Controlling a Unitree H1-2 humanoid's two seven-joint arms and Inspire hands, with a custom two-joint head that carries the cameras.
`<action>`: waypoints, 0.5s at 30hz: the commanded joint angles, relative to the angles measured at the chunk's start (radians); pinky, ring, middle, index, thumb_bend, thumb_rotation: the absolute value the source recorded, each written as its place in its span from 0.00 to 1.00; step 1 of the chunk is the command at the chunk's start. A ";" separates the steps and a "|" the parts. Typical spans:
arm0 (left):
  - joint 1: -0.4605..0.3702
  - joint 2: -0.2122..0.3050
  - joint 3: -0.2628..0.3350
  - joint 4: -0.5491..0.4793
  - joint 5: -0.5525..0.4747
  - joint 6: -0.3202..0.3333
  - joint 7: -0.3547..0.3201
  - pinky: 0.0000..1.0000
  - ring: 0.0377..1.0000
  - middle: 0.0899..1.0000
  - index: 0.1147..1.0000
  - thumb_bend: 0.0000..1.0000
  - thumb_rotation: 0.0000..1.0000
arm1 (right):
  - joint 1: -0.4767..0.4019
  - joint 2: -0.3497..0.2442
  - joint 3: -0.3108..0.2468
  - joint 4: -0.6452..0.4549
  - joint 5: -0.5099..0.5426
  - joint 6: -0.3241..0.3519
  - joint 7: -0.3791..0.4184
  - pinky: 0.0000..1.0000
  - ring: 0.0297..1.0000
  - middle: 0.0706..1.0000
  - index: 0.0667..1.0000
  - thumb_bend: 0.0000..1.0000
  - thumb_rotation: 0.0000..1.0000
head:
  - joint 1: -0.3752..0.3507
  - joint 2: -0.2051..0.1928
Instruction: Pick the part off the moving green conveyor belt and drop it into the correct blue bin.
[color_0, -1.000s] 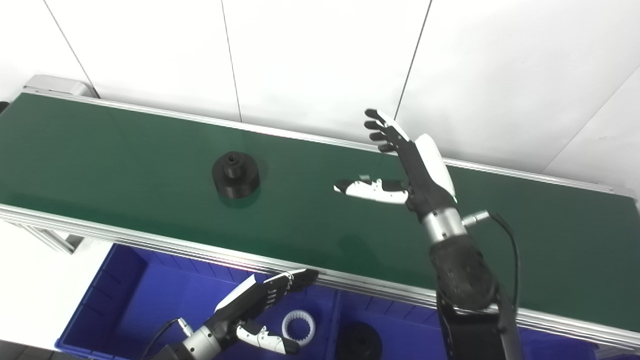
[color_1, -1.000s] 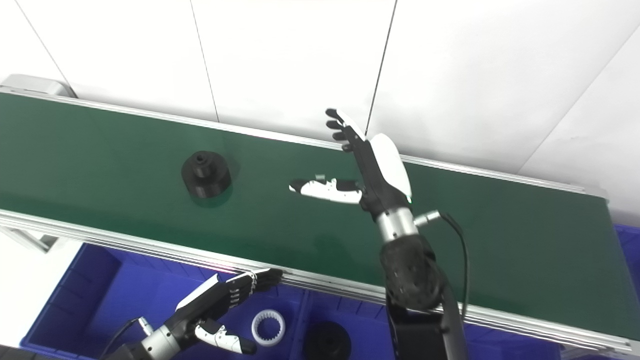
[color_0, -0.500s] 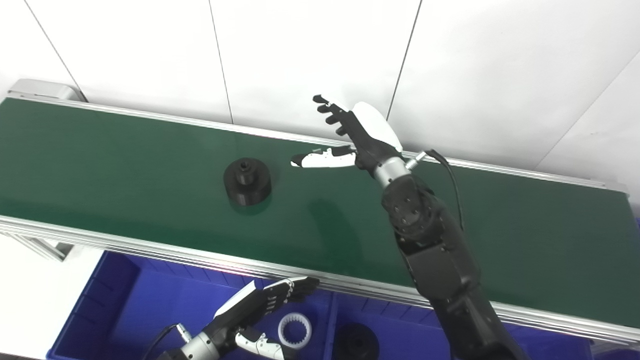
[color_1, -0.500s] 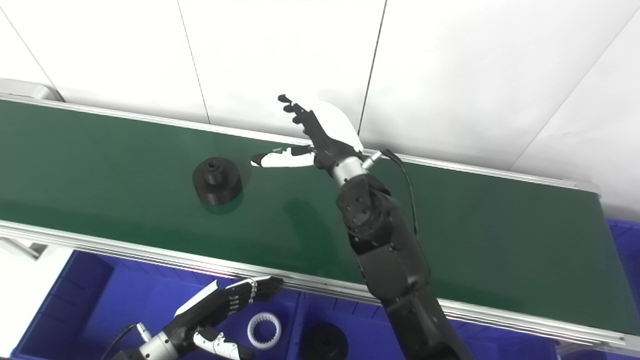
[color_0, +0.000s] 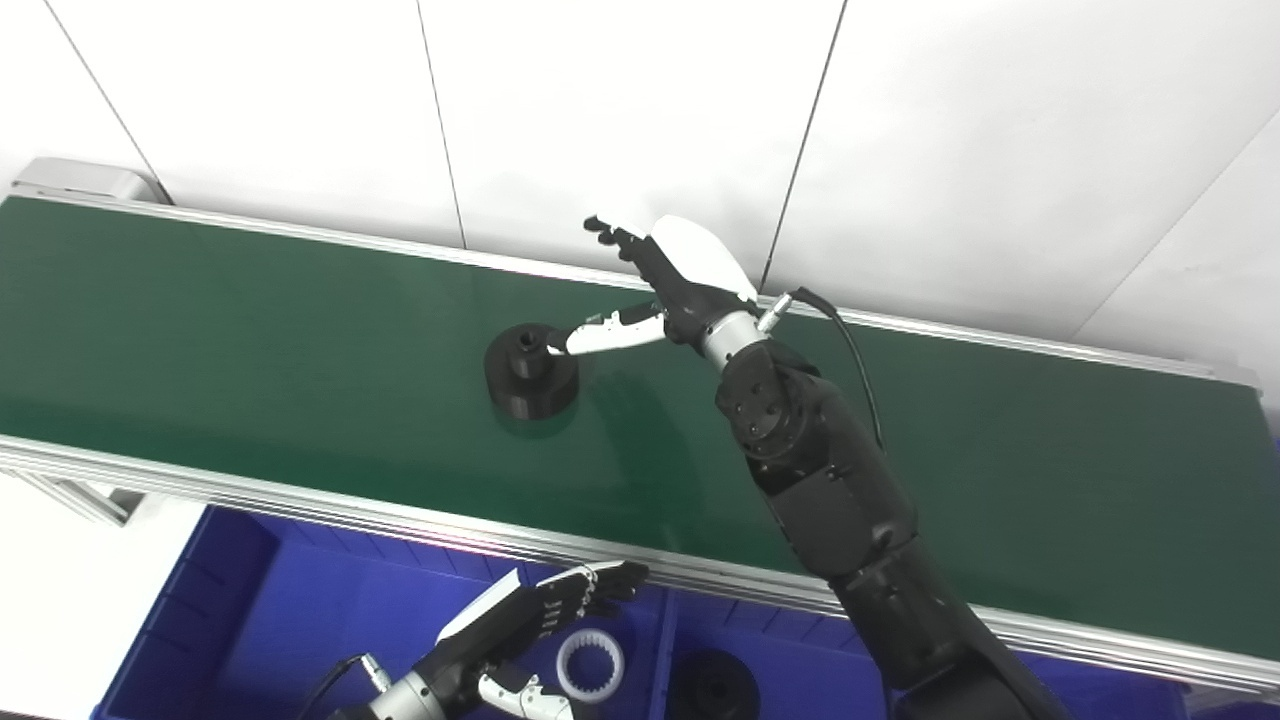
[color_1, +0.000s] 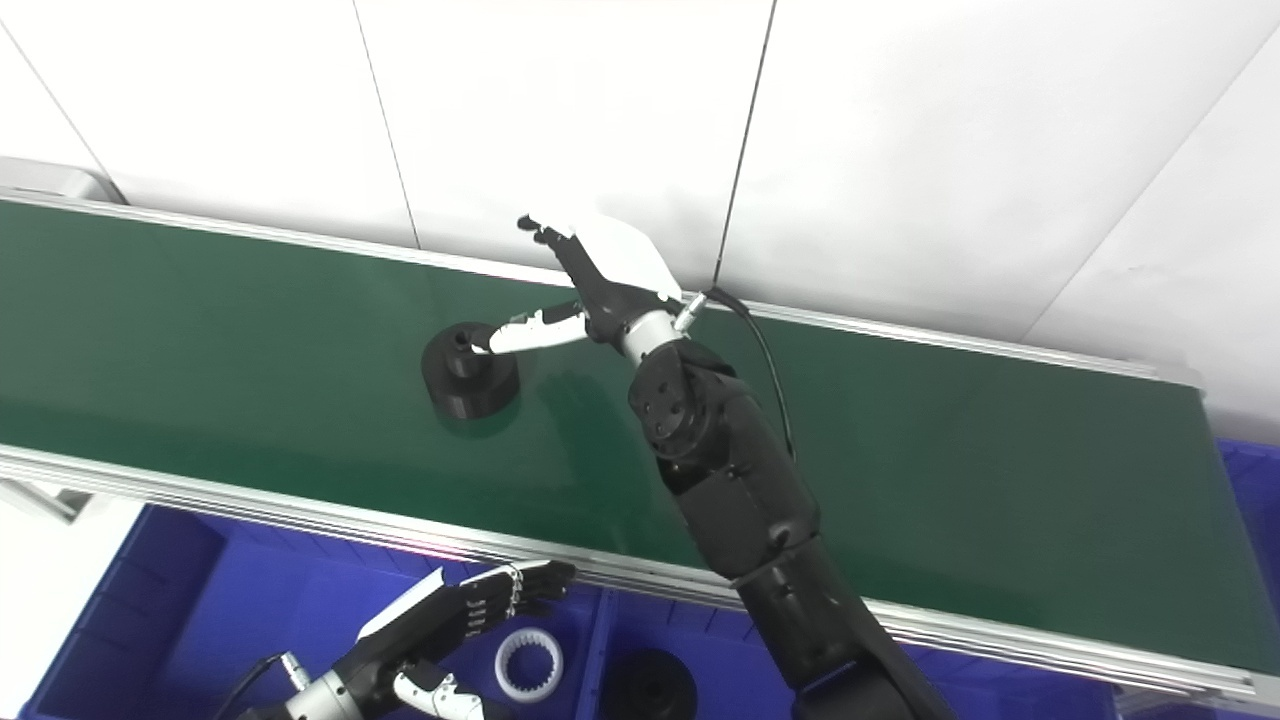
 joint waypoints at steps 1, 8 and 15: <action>0.001 0.006 -0.015 -0.026 0.013 -0.033 0.027 0.83 0.88 0.88 0.85 1.00 0.36 | -0.058 0.010 0.010 -0.002 -0.007 -0.015 -0.012 0.76 0.84 0.87 0.90 0.91 0.52 | 0.003 0.000; 0.005 0.025 -0.060 -0.044 0.032 -0.033 0.083 0.82 0.87 0.88 0.85 1.00 0.36 | -0.040 0.010 0.067 0.047 -0.022 -0.044 -0.026 0.77 0.85 0.88 0.91 0.92 0.50 | 0.009 -0.001; 0.008 0.053 -0.122 -0.060 0.056 -0.033 0.171 0.78 0.85 0.87 0.84 1.00 0.39 | -0.038 0.008 0.109 0.130 -0.034 -0.052 -0.043 0.75 0.83 0.87 0.91 0.95 0.46 | 0.018 0.005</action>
